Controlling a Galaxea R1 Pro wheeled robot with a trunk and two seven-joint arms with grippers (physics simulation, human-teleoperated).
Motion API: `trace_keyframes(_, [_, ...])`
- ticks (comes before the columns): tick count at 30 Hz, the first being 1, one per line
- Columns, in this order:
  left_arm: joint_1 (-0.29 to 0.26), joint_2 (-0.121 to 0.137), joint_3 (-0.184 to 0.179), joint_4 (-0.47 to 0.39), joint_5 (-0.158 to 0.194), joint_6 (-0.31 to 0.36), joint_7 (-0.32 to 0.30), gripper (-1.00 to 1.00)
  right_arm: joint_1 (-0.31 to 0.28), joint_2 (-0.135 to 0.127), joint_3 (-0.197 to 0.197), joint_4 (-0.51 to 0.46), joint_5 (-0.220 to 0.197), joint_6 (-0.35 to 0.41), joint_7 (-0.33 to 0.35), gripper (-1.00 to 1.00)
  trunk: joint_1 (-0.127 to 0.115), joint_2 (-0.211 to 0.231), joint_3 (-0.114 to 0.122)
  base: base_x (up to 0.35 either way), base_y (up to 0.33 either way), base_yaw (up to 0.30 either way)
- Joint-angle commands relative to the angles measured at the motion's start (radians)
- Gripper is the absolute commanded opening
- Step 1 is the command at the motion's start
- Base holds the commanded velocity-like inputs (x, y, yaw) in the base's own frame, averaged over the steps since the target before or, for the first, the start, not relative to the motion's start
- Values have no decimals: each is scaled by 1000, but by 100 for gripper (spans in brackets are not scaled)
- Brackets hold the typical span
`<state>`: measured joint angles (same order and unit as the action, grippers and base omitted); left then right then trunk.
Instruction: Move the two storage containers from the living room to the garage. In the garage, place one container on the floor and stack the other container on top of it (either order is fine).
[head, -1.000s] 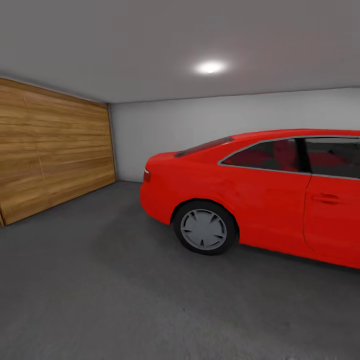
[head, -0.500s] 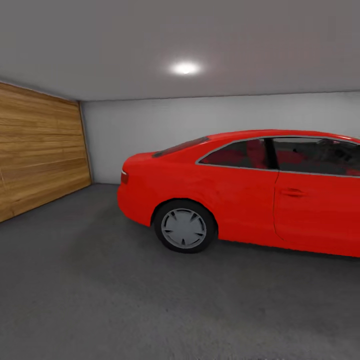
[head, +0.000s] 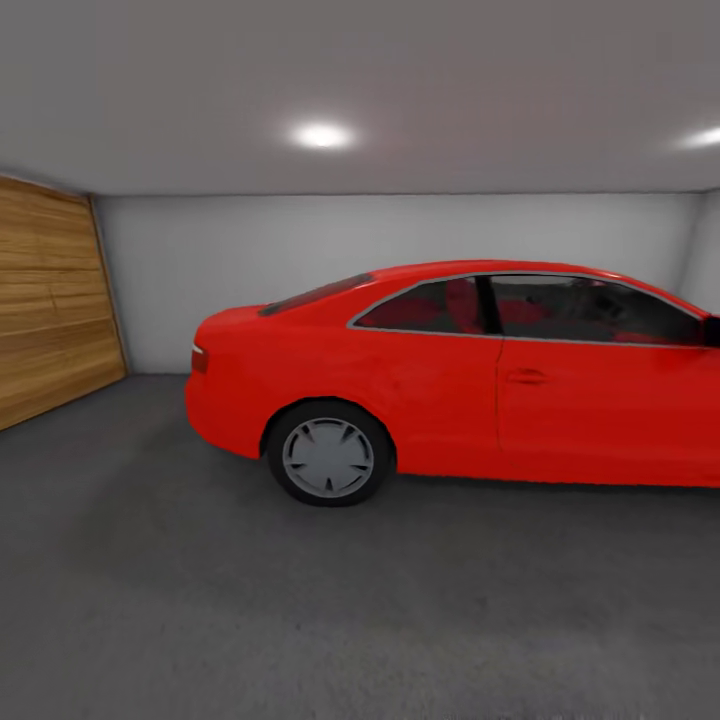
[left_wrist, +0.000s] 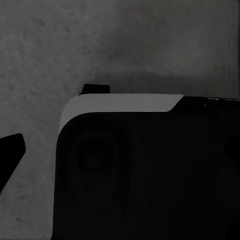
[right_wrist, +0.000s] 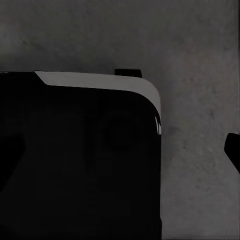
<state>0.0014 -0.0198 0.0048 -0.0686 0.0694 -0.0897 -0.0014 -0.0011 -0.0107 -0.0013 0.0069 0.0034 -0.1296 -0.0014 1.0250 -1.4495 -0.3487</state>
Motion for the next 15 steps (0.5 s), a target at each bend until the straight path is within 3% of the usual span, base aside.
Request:
trace_keyframes(1, [0,0,0,0,7,-2,0,100,0,0,0,1,0,-4,0,100,0,0,-1,0,0,-287])
trace_keyframes(15, [0,0,0,0,7,-2,0,100,0,0,0,1,1,-4,0,100,0,0,-1,0,0,-287])
